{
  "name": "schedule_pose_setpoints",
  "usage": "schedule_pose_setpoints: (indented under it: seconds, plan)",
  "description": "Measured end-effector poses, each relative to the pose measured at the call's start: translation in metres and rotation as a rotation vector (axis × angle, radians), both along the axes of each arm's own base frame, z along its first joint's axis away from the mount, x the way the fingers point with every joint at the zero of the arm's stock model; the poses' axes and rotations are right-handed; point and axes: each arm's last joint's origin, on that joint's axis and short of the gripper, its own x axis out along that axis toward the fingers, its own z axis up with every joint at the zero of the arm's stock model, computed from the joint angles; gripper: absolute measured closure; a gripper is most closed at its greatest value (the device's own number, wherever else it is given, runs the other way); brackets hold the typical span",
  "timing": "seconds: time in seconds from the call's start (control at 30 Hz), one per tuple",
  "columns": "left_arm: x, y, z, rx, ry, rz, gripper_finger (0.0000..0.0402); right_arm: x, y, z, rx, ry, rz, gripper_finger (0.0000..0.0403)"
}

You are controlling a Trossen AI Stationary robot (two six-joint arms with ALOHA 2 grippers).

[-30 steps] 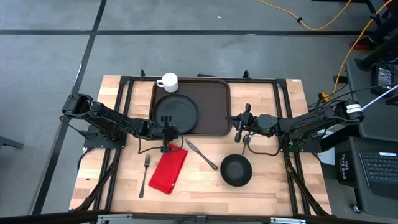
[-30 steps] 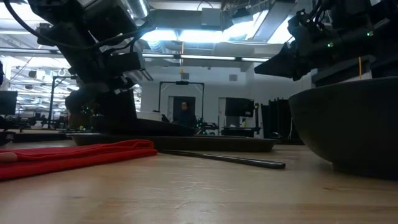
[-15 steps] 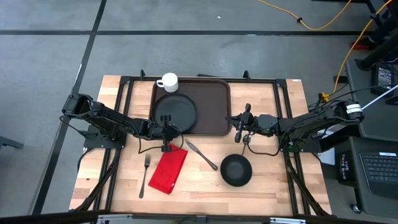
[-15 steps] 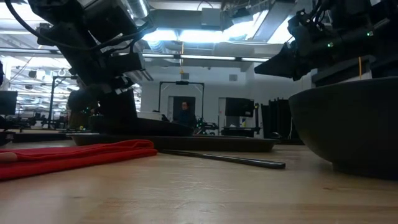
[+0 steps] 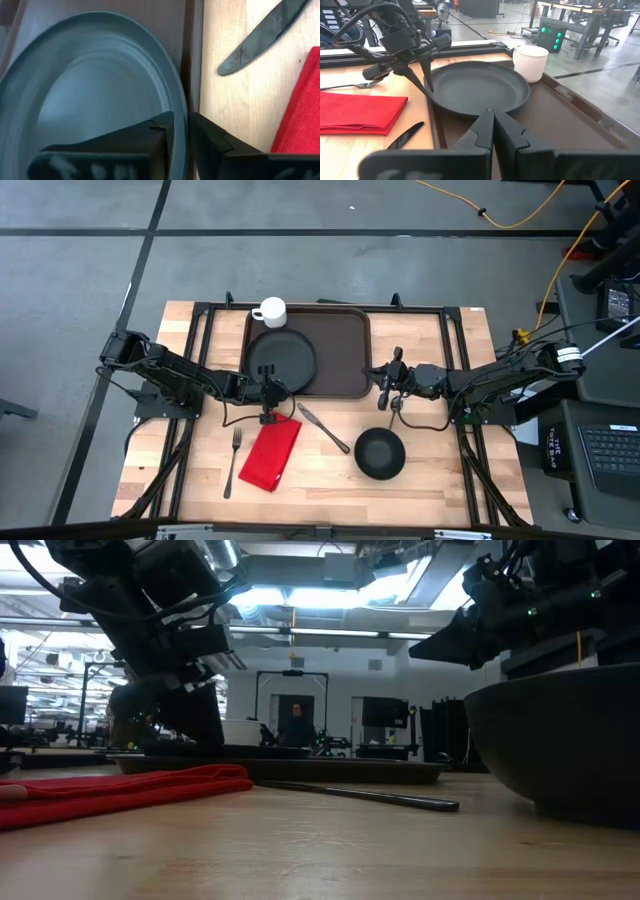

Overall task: Set up tray
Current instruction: Put the black plate on the brown tray below the white mug, then put the black bowl on the black plate

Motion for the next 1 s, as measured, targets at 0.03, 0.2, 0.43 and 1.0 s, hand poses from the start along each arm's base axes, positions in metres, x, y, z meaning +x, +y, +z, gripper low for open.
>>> schedule_pose_setpoints:
  seconds: [0.03, 0.2, 0.43, 1.0]
  plan:
    - [0.000, 0.000, 0.000, -0.001, 0.000, 0.000, 0.0333, 0.000, 0.000, 0.000, 0.000, 0.000, 0.000, 0.0391]
    - [-0.001, 0.000, 0.000, 0.010, 0.012, 0.005, 0.0299, 0.000, 0.000, 0.000, 0.001, 0.000, 0.000, 0.0391]
    - [-0.004, 0.001, 0.000, 0.028, 0.034, 0.007, 0.0276, 0.000, 0.000, 0.000, 0.001, 0.000, 0.000, 0.0391]
    - [0.003, -0.027, 0.061, 0.013, -0.107, -0.123, 0.0280, 0.000, 0.000, 0.000, 0.024, -0.009, -0.003, 0.0391]
